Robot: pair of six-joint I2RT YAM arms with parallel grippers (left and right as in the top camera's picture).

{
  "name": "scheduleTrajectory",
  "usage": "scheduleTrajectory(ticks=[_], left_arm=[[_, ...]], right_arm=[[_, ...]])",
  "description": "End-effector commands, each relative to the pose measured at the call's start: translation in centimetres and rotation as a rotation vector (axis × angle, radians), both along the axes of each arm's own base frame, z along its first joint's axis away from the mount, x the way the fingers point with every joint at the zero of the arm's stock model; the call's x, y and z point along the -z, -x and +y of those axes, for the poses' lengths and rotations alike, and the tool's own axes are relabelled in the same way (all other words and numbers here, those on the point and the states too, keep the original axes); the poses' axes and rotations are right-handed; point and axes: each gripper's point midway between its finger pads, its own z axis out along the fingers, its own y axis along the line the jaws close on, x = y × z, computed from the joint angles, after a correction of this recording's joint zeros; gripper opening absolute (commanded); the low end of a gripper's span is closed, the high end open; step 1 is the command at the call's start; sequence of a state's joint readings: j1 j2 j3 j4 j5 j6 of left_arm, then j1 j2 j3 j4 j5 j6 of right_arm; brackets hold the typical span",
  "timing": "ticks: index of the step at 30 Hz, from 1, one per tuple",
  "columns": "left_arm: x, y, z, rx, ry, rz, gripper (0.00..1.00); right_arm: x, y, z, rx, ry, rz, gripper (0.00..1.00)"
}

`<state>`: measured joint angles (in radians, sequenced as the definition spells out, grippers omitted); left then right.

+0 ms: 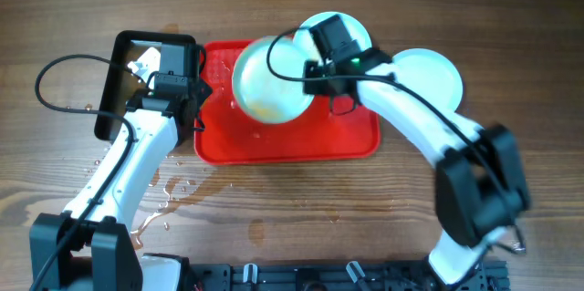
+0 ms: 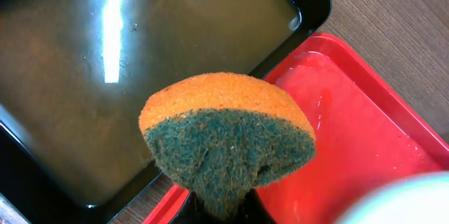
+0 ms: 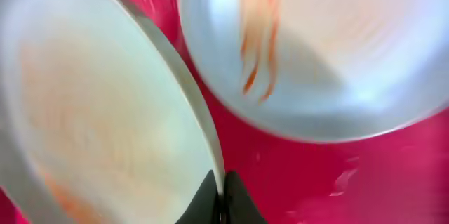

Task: Clean dirty plates on tray and stack at the side
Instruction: 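Lift the plate with the right gripper and carry it right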

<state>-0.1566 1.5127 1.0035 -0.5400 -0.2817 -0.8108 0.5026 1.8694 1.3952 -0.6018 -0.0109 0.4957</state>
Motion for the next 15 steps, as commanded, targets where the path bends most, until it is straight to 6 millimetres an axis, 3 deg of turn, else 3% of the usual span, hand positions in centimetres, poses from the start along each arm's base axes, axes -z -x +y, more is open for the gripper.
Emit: scheduleTrajectory(ticks=[1,6,15], left_arm=[[-0.1,-0.2,0.0,-0.012,0.011,-0.004,0.04],[-0.1,-0.2,0.0,-0.012,0.011,-0.004,0.04],[-0.1,-0.2,0.0,-0.012,0.011,-0.004,0.04]], right_arm=[[-5.9,-1.5,-3.0,0.022,0.219,-0.249,0.04],[-9.2,-1.2,-4.8,0.101,0.487,-0.415,0.04],[-13.9,1.0,-4.6,0.213,0.779,-0.634,0.04]])
